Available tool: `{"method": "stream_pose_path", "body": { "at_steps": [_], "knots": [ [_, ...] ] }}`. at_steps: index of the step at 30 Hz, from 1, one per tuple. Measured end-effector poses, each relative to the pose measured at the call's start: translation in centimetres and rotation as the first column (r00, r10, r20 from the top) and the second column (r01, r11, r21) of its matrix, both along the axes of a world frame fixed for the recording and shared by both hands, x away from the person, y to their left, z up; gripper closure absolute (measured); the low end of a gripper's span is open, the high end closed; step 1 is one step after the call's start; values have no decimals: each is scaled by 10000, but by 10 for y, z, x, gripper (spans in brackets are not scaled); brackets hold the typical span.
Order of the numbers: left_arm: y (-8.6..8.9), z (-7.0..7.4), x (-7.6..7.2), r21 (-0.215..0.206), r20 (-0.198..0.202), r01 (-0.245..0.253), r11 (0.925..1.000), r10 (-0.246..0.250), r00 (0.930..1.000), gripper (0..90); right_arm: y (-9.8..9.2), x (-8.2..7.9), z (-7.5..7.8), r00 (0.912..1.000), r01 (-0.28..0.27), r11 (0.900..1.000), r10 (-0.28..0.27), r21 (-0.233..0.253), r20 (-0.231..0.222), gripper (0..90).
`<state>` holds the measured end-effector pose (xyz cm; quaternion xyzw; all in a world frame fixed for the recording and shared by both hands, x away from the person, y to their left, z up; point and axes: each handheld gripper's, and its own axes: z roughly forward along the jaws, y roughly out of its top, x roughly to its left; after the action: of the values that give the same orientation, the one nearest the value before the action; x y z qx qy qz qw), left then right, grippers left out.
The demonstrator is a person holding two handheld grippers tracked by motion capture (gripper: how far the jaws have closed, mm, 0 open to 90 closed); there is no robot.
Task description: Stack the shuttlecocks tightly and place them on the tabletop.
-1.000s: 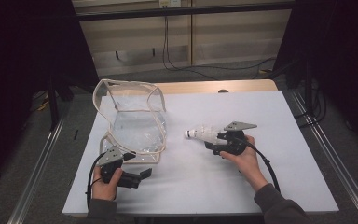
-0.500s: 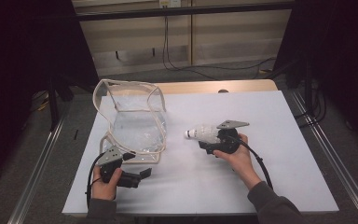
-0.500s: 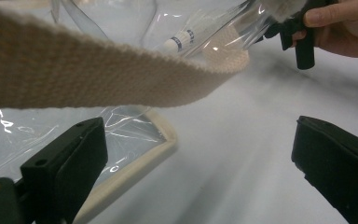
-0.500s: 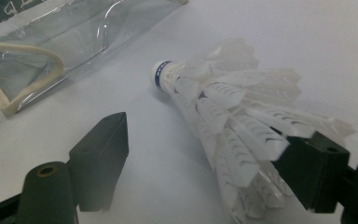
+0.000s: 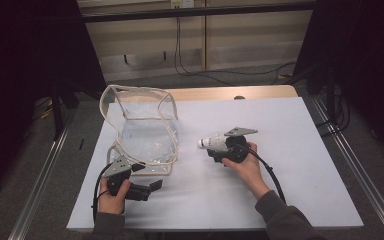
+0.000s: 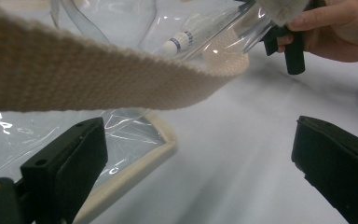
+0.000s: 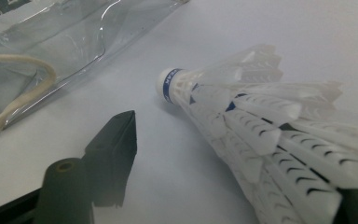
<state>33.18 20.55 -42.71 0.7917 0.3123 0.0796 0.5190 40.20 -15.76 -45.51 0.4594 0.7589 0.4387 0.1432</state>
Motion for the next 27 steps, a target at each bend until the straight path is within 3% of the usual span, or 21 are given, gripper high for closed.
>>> {"method": "stream_pose_path", "body": {
  "at_steps": [10, 16, 20, 27],
  "knots": [
    [0, 0, 0, -20, -1, 1, 10000, -1, 10000, 35, 4, 3, -2, 9991, 411, 9980, -408, -489, 80, 557],
    [0, 0, 0, 1, 6, 3, 10000, -3, 10000, 35, 1, 6, -3, 9981, 610, 9972, -608, -443, 76, 714],
    [0, 0, 0, -16, 10, -12, 10000, 12, 10000, 35, 0, 7, -2, 9989, 459, 9978, -454, -480, 126, 812],
    [1, 1, 0, -5, 13, -13, 10000, 13, 10000, 35, -2, 7, 0, 9997, 224, 9993, -224, -286, 16, 840]
  ]
}}
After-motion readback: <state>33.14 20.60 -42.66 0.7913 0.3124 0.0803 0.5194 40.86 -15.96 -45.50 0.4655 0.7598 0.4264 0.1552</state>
